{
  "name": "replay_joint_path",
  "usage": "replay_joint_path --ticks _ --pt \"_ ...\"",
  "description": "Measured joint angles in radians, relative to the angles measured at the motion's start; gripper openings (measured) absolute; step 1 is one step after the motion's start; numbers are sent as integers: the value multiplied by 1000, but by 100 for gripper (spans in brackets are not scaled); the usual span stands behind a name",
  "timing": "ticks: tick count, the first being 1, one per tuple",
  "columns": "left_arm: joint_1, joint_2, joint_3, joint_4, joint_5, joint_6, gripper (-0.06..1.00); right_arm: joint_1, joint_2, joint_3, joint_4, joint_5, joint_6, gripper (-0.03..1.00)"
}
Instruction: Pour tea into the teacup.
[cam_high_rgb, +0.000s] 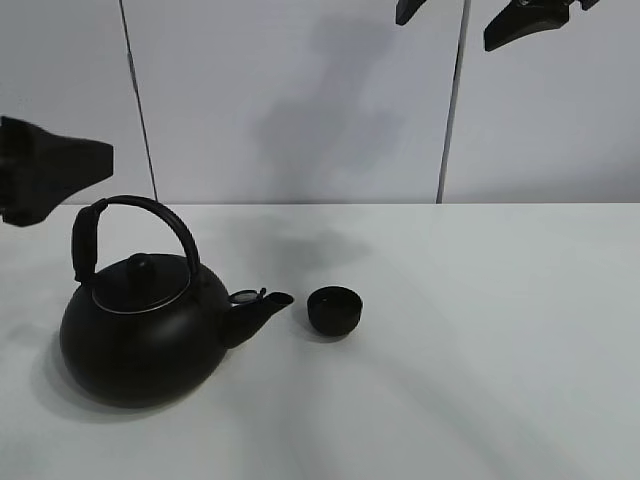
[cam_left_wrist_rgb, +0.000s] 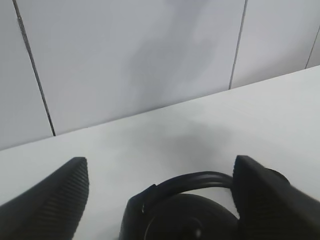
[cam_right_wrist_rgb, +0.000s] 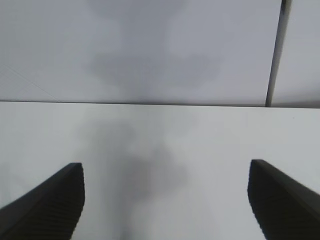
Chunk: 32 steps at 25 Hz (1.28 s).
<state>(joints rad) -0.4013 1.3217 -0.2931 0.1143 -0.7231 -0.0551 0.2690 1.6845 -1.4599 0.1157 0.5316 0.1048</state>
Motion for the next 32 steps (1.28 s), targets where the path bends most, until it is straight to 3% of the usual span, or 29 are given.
replay_joint_path --ticks 4,10,13,16,20,23,30,32 --pt "0 -74 -126 127 269 -173 57 0 0 0 0 0 0 61" --pt "0 -90 -332 449 619 -530 57 0 0 0 0 0 0 61" --pt "-31 -90 -410 524 749 -627 57 0 0 0 0 0 0 61" --pt "-102 -90 -480 535 849 -646 57 0 0 0 0 0 0 61" --pt "-165 -89 -563 511 967 -641 57 0 0 0 0 0 0 61" --pt "-171 -89 -623 445 1040 -586 57 0 0 0 0 0 0 61" --pt "-171 -75 -779 92 1272 -215 57 0 0 0 0 0 0 61" --pt "-171 -46 -832 14 1340 -153 57 0 0 0 0 0 0 61"
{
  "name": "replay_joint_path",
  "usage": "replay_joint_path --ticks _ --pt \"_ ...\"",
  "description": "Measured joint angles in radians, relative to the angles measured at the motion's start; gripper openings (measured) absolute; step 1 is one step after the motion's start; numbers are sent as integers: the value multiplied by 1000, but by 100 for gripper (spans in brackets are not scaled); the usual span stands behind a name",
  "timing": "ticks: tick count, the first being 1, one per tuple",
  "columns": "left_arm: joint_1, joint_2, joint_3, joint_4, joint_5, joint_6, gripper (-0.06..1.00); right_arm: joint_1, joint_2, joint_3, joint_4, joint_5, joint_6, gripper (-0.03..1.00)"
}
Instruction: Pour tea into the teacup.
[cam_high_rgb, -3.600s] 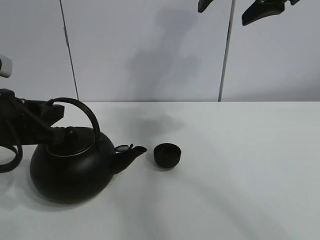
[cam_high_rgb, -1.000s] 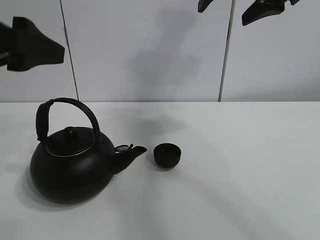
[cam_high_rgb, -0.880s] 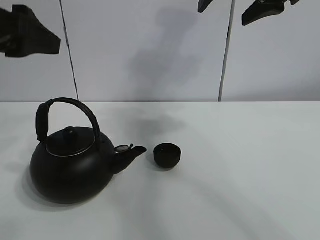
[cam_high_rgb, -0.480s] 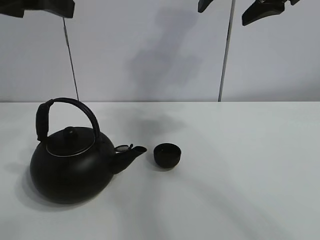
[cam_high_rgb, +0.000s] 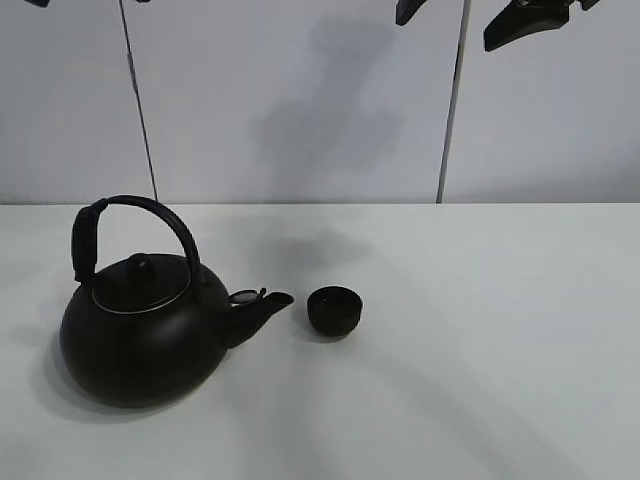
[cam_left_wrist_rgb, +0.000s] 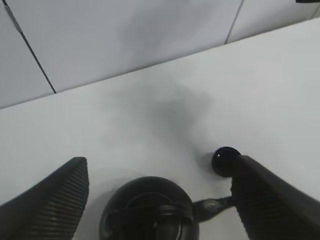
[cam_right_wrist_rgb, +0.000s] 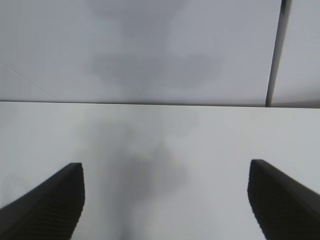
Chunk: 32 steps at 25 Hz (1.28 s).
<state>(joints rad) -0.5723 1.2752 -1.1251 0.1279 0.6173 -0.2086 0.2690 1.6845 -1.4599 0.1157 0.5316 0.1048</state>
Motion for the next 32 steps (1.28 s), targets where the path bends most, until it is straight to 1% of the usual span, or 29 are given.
replay_joint_path --ticks 1,3,8,10,12,15,17,19,23,25,28,32 --pt "0 16 -30 -29 39 17 57 0 0 0 0 0 0 61" --pt "0 63 -85 -57 115 33 57 0 0 0 0 0 0 61" --pt "0 186 -226 -78 278 38 57 0 0 0 0 0 0 61" --pt "0 236 -281 -103 332 53 57 0 0 0 0 0 0 61" --pt "0 276 -332 -128 364 73 57 0 0 0 0 0 0 61" --pt "4 322 -380 -149 382 81 57 0 0 0 0 0 0 61" --pt "22 342 -395 -186 386 83 57 0 0 0 0 0 0 61" --pt "67 349 -396 -235 398 97 57 0 0 0 0 0 0 61" --pt "169 352 -396 -355 415 175 57 0 0 0 2 0 0 61" --pt "204 352 -396 -403 423 209 57 0 0 0 17 0 0 61" --pt "219 358 -396 -432 428 238 57 0 0 0 69 9 5 61" --pt "219 390 -383 -442 452 251 57 0 0 1 145 105 5 61"
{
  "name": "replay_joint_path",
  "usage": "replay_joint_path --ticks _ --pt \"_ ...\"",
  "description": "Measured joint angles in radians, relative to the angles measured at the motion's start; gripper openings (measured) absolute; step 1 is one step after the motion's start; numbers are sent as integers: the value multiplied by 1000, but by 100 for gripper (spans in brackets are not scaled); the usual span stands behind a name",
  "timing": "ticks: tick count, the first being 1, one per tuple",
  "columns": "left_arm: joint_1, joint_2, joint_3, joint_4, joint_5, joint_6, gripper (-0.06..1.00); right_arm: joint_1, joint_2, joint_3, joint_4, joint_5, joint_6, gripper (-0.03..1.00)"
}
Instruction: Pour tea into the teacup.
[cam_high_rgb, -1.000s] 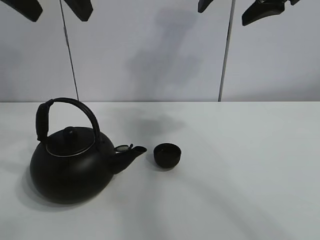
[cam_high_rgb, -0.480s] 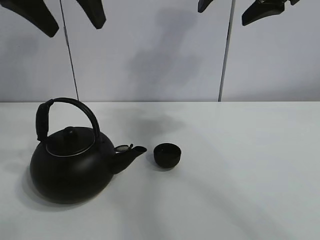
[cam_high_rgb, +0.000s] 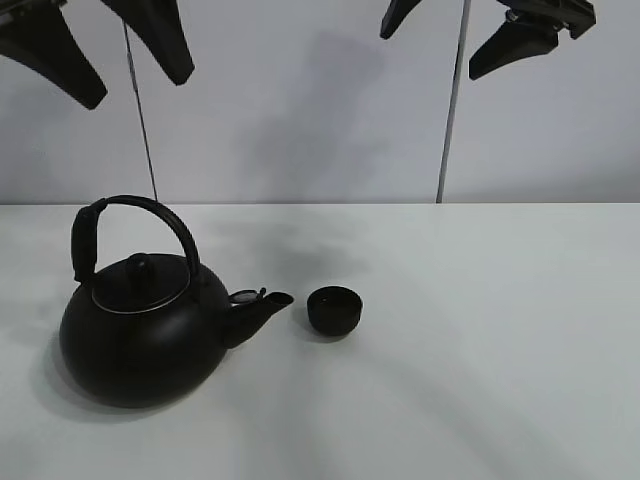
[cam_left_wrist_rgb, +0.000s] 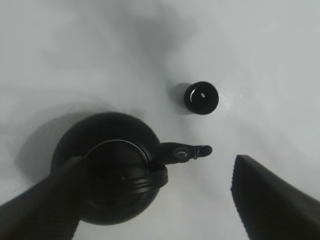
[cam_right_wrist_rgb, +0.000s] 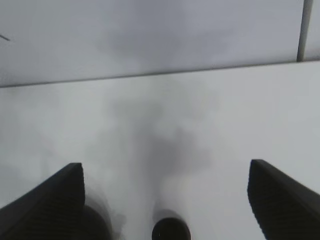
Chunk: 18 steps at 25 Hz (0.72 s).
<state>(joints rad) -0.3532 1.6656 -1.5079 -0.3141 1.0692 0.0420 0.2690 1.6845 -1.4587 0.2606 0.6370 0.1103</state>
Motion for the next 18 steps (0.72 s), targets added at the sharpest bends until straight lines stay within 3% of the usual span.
replay_joint_path --ticks 9,18 --pt "0 32 11 -1 7 20 57 0 13 0 32 236 1 61" --pt "0 37 11 0 4 20 57 0 56 0 33 280 1 61"
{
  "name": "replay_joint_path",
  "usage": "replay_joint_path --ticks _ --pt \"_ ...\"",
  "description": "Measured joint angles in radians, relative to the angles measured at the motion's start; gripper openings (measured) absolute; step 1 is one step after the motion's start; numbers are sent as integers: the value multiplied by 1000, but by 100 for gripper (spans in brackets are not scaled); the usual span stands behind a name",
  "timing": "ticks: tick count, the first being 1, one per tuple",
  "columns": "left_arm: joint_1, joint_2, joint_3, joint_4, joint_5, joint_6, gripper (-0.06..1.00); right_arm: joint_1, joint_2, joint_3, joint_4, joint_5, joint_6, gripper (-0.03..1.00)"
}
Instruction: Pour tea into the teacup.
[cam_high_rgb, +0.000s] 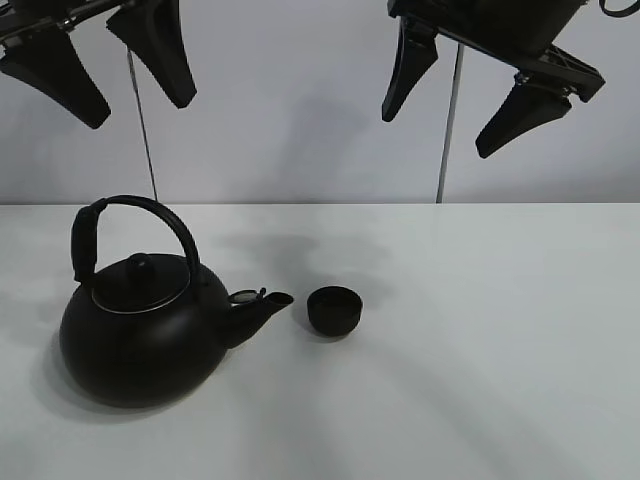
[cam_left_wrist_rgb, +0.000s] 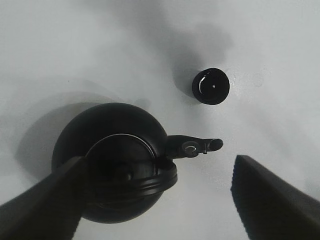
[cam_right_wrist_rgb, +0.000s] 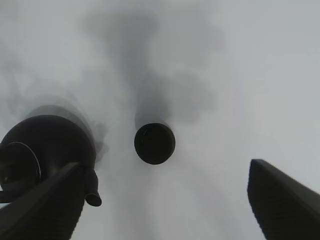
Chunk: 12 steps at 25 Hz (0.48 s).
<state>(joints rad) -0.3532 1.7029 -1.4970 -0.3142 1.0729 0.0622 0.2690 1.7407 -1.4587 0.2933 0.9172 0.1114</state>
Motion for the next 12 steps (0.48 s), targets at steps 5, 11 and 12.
replay_joint_path --ticks 5,11,12 --pt "0 0 0 0 0 0 57 0 0 0 0 0 0 61" --pt "0 0 0 0 0 0 57 0 0 0 0 0 0 61" --pt "0 0 0 0 0 0 57 0 0 0 0 0 0 61"
